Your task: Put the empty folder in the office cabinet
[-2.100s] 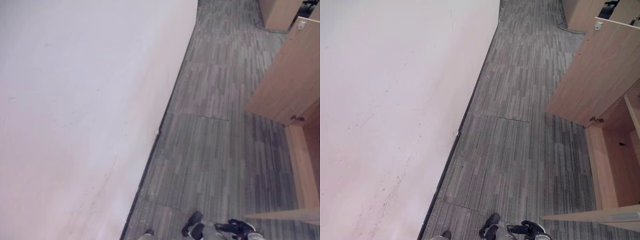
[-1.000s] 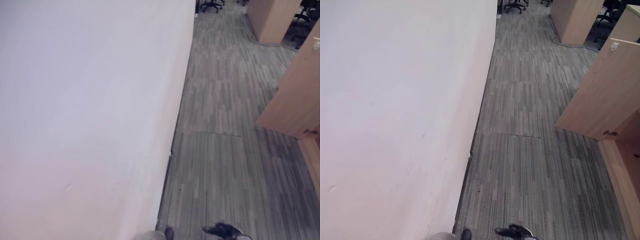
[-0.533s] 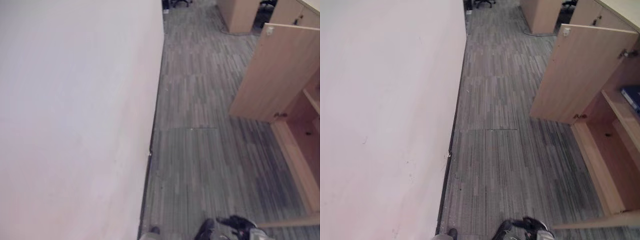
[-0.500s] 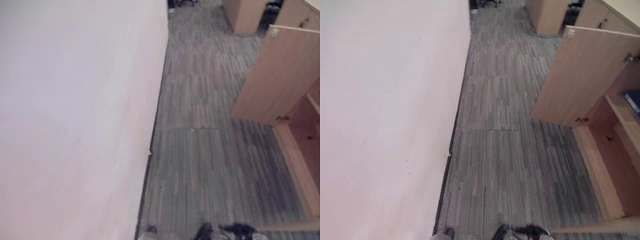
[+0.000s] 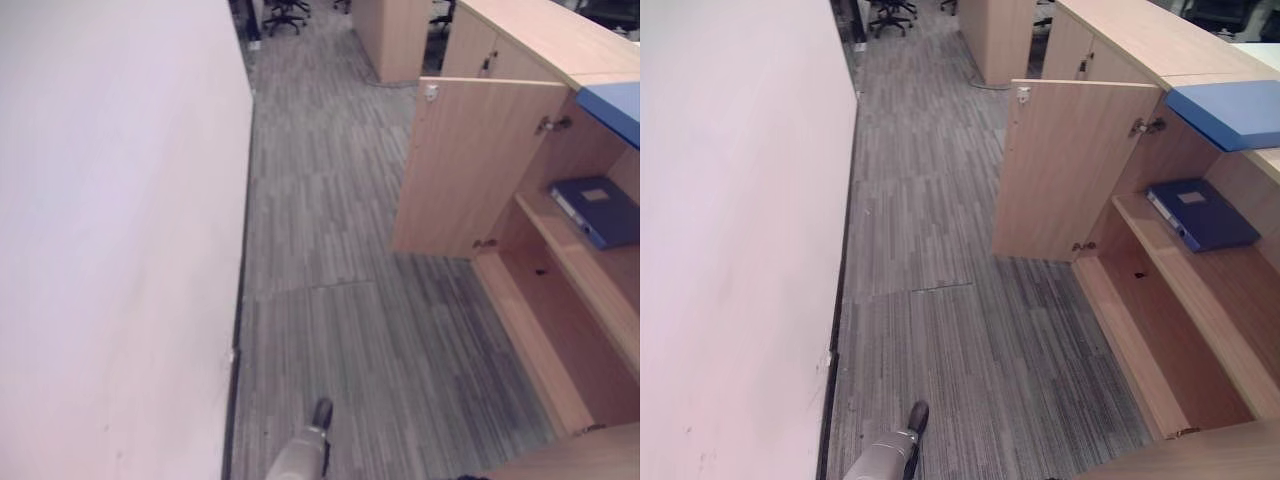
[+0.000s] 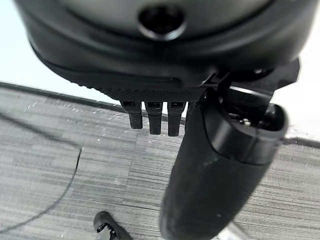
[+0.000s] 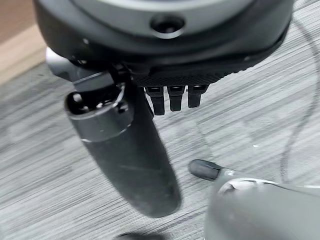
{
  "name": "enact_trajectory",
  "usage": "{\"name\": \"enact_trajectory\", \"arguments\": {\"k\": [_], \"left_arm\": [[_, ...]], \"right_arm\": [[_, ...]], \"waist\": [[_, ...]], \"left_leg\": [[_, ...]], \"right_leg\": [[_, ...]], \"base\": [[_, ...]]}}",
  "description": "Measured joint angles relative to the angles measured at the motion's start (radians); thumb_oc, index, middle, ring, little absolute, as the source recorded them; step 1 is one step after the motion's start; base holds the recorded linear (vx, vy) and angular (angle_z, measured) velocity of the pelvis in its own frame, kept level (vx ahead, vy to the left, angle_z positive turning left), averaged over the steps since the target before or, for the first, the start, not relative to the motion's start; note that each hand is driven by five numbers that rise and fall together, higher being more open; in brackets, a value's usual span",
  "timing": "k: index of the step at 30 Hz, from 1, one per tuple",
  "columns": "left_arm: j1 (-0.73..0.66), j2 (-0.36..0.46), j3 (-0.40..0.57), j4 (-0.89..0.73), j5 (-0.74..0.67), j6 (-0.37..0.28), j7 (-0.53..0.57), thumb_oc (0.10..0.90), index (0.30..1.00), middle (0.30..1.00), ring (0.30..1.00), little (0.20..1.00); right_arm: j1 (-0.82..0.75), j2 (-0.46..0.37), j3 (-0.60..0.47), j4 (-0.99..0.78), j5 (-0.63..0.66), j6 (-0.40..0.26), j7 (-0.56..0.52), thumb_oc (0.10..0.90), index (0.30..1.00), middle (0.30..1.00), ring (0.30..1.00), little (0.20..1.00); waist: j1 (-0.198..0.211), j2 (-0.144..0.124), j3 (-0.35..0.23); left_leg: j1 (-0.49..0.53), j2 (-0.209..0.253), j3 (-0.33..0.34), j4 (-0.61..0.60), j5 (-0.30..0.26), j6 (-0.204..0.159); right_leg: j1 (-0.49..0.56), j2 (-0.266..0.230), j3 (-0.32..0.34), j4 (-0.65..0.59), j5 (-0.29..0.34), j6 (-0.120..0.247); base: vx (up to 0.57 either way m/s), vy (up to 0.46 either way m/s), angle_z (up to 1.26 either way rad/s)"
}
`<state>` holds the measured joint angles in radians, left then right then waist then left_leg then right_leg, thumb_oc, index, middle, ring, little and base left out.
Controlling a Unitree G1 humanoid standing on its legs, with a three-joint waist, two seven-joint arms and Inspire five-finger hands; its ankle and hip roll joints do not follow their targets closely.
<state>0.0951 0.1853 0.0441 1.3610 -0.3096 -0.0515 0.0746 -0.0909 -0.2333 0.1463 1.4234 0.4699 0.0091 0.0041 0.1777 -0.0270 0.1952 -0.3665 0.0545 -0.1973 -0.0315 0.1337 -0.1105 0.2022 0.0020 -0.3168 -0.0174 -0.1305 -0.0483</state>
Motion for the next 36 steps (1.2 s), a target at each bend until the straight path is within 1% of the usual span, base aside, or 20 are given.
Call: {"name": "enact_trajectory", "arguments": {"k": [4, 5, 7, 9, 10, 12, 13, 16, 17, 18, 21, 22, 25, 28, 29, 30, 31, 32, 33, 36], "left_arm": [[0.004, -0.006, 0.007, 0.011, 0.000, 0.001, -0.001, 0.800, 0.900, 0.900, 0.900, 0.900], [0.017, -0.011, 0.012, 0.018, 0.000, 0.001, -0.001, 0.800, 0.900, 0.900, 0.900, 0.900], [-0.003, 0.013, 0.011, 0.015, 0.000, 0.000, 0.000, 0.800, 0.900, 0.900, 0.900, 0.900], [-0.048, 0.025, 0.009, 0.000, 0.000, -0.002, -0.001, 0.800, 0.900, 0.900, 0.900, 0.900], [-0.061, 0.030, 0.009, -0.001, 0.000, -0.004, -0.001, 0.800, 0.900, 0.900, 0.900, 0.900], [-0.067, 0.029, 0.007, -0.006, 0.001, -0.015, 0.000, 0.800, 0.900, 0.900, 0.900, 0.900], [-0.088, 0.027, -0.004, -0.003, 0.001, -0.015, -0.001, 0.800, 0.900, 0.900, 0.900, 0.900], [-0.080, 0.021, -0.001, -0.009, 0.001, -0.018, 0.000, 0.800, 0.900, 0.900, 0.900, 0.900], [-0.064, 0.030, -0.004, 0.001, 0.002, -0.015, 0.001, 0.800, 0.900, 0.900, 0.900, 0.900], [-0.049, 0.035, -0.016, 0.004, 0.002, -0.014, 0.003, 0.800, 0.900, 0.900, 0.900, 0.900], [-0.033, 0.050, -0.028, -0.007, 0.003, -0.015, 0.004, 0.800, 0.900, 0.900, 0.900, 0.900], [-0.033, 0.054, -0.031, -0.022, 0.003, -0.014, 0.003, 0.800, 0.900, 0.900, 0.900, 0.900], [-0.001, 0.045, -0.028, -0.019, 0.002, 0.003, -0.001, 0.800, 0.900, 0.900, 0.900, 0.900], [0.006, 0.030, -0.019, -0.003, 0.003, 0.007, -0.002, 0.800, 0.900, 0.900, 0.900, 0.900], [0.007, 0.042, 0.007, -0.005, 0.008, 0.001, -0.006, 0.800, 0.900, 0.900, 0.900, 0.900], [0.009, 0.047, 0.025, -0.009, 0.010, 0.003, -0.006, 0.800, 0.900, 0.900, 0.900, 0.900], [0.011, 0.040, 0.030, -0.009, 0.011, 0.012, -0.011, 0.800, 0.900, 0.900, 0.900, 0.900], [0.019, 0.038, 0.033, -0.008, 0.013, 0.022, -0.014, 0.800, 0.900, 0.900, 0.900, 0.900], [0.066, 0.039, 0.050, -0.024, 0.020, 0.014, -0.018, 0.800, 0.900, 0.900, 0.900, 0.900], [0.124, 0.034, 0.081, -0.006, 0.022, 0.030, -0.022, 0.800, 0.900, 0.900, 0.900, 0.900]], "right_arm": [[0.017, -0.011, -0.009, 0.003, -0.038, 0.002, 0.000, 0.800, 0.900, 0.900, 0.900, 0.900], [0.043, -0.012, -0.013, 0.003, -0.038, 0.001, 0.000, 0.800, 0.900, 0.900, 0.900, 0.900], [0.055, 0.026, -0.023, 0.006, -0.038, 0.002, 0.001, 0.800, 0.900, 0.900, 0.900, 0.900], [0.035, 0.054, -0.024, 0.002, -0.039, 0.000, 0.011, 0.800, 0.900, 0.900, 0.900, 0.900], [0.021, 0.059, -0.024, 0.003, -0.045, 0.001, 0.013, 0.800, 0.900, 0.900, 0.900, 0.900], [0.009, 0.059, -0.025, -0.001, -0.053, 0.001, 0.018, 0.800, 0.900, 0.900, 0.900, 0.900], [0.003, 0.053, -0.043, -0.006, -0.070, 0.001, 0.018, 0.800, 0.900, 0.900, 0.900, 0.900], [0.015, 0.033, -0.035, -0.041, -0.078, 0.006, 0.021, 0.800, 0.900, 0.900, 0.900, 0.900], [0.014, 0.021, -0.023, -0.056, -0.091, -0.001, 0.012, 0.800, 0.900, 0.900, 0.900, 0.900], [0.020, 0.010, -0.020, -0.056, -0.096, 0.000, 0.012, 0.800, 0.900, 0.900, 0.900, 0.900], [0.022, 0.004, -0.006, -0.082, -0.097, 0.001, 0.017, 0.800, 0.900, 0.900, 0.900, 0.900], [0.008, 0.008, -0.004, -0.087, -0.097, 0.005, 0.024, 0.800, 0.900, 0.900, 0.900, 0.900], [-0.018, 0.011, -0.003, -0.091, -0.097, 0.008, 0.028, 0.800, 0.900, 0.900, 0.900, 0.900], [-0.019, 0.011, -0.002, -0.091, -0.096, 0.008, 0.019, 0.800, 0.900, 0.900, 0.900, 0.900], [-0.025, 0.037, -0.005, -0.087, -0.096, 0.012, 0.017, 0.800, 0.900, 0.900, 0.900, 0.900], [-0.027, 0.041, -0.009, -0.085, -0.096, 0.016, 0.017, 0.800, 0.900, 0.900, 0.900, 0.900], [-0.024, 0.028, -0.011, -0.092, -0.096, 0.016, 0.020, 0.800, 0.900, 0.900, 0.900, 0.900], [-0.014, 0.031, -0.011, -0.091, -0.096, 0.010, 0.012, 0.800, 0.900, 0.900, 0.900, 0.900], [-0.015, 0.038, -0.010, -0.090, -0.096, 0.014, 0.012, 0.800, 0.900, 0.900, 0.900, 0.900], [-0.021, 0.035, -0.010, -0.091, -0.096, 0.003, 0.010, 0.800, 0.900, 0.900, 0.900, 0.900]], "waist": [[0.004, 0.001, 0.006], [0.000, 0.009, -0.004], [0.000, -0.041, -0.011], [0.017, -0.054, -0.014], [0.022, -0.063, -0.018], [0.019, -0.051, -0.030], [0.017, -0.023, -0.042], [0.013, 0.032, -0.052], [0.014, 0.036, -0.059], [0.015, 0.039, -0.064], [0.021, 0.056, -0.091], [0.021, 0.056, -0.086], [0.012, 0.055, -0.068], [0.016, 0.041, -0.055], [0.017, -0.040, -0.048], [0.009, -0.062, -0.023], [0.008, -0.025, -0.023], [0.028, -0.023, -0.014], [0.056, -0.024, -0.017], [0.050, -0.030, -0.026]], "left_leg": [[0.051, 0.056, 0.023, -0.006, 0.007, 0.012], [0.114, 0.054, 0.034, -0.006, 0.087, 0.018], [0.130, -0.001, 0.069, 0.003, 0.108, 0.022], [0.154, -0.047, 0.098, 0.002, 0.077, 0.068], [0.163, -0.077, 0.120, 0.010, 0.063, 0.086], [0.180, -0.114, 0.142, 0.004, 0.048, 0.102], [0.201, -0.134, 0.179, -0.015, 0.023, 0.107], [0.247, -0.170, 0.219, -0.002, -0.003, 0.153], [0.293, -0.200, 0.232, -0.019, -0.020, 0.176], [0.318, -0.208, 0.247, -0.031, -0.021, 0.181], [0.335, -0.196, 0.243, -0.055, -0.043, 0.200], [0.333, -0.178, 0.242, -0.051, -0.044, 0.202], [0.361, -0.168, 0.251, -0.051, -0.044, 0.203], [0.373, -0.165, 0.273, -0.056, -0.084, 0.186], [0.385, -0.212, 0.278, -0.032, -0.167, 0.106], [0.359, -0.233, 0.268, 0.072, -0.197, 0.169], [0.366, -0.190, 0.288, 0.070, -0.154, 0.193], [0.396, -0.182, 0.320, 0.042, -0.134, 0.211], [0.413, -0.170, 0.363, 0.009, -0.134, 0.194], [0.441, -0.161, 0.414, -0.042, -0.129, 0.173]], "right_leg": [[0.080, -0.041, 0.071, -0.029, -0.031, 0.068], [0.123, -0.052, 0.074, -0.020, -0.043, 0.109], [0.112, -0.132, 0.052, 0.033, -0.030, 0.119], [0.072, -0.182, 0.036, 0.064, -0.039, 0.135], [0.055, -0.205, 0.029, 0.063, 0.008, 0.135], [0.053, -0.257, -0.005, 0.114, 0.018, 0.148], [0.033, -0.299, -0.023, 0.180, 0.046, 0.151], [-0.073, -0.412, -0.031, 0.432, 0.078, 0.170], [-0.105, -0.475, -0.052, 0.553, 0.118, 0.158], [-0.119, -0.520, -0.082, 0.599, 0.091, 0.158], [-0.176, -0.497, -0.199, 0.543, 0.080, 0.163], [-0.214, -0.441, -0.218, 0.481, 0.071, 0.179], [-0.281, -0.389, -0.236, 0.386, 0.067, 0.195], [-0.337, -0.339, -0.339, 0.255, 0.129, 0.240], [-0.359, -0.366, -0.403, 0.152, 0.151, 0.277], [-0.363, -0.394, -0.399, 0.154, 0.196, 0.267], [-0.348, -0.376, -0.433, 0.169, 0.225, 0.274], [-0.330, -0.378, -0.469, 0.168, 0.228, 0.265], [-0.333, -0.381, -0.514, 0.170, 0.233, 0.258], [-0.342, -0.389, -0.575, 0.173, 0.247, 0.226]], "base": [[0.30, 0.178, -0.55], [0.34, 0.270, -0.45], [0.26, 0.234, -0.13], [0.26, 0.305, -0.23], [0.26, 0.347, -0.21], [0.25, 0.407, -0.11], [0.23, 0.516, -0.03], [0.27, 0.409, -0.24], [0.28, 0.359, -0.36], [0.26, 0.214, -0.33], [0.21, 0.082, -0.10], [0.21, 0.047, -0.15], [0.12, 0.006, -0.30], [0.16, -0.075, -0.08], [0.11, -0.128, 0.21], [0.13, -0.145, 0.31], [0.13, -0.129, 0.14], [0.15, -0.115, -0.46], [0.17, -0.101, -0.84], [0.19, -0.124, -0.73]]}}
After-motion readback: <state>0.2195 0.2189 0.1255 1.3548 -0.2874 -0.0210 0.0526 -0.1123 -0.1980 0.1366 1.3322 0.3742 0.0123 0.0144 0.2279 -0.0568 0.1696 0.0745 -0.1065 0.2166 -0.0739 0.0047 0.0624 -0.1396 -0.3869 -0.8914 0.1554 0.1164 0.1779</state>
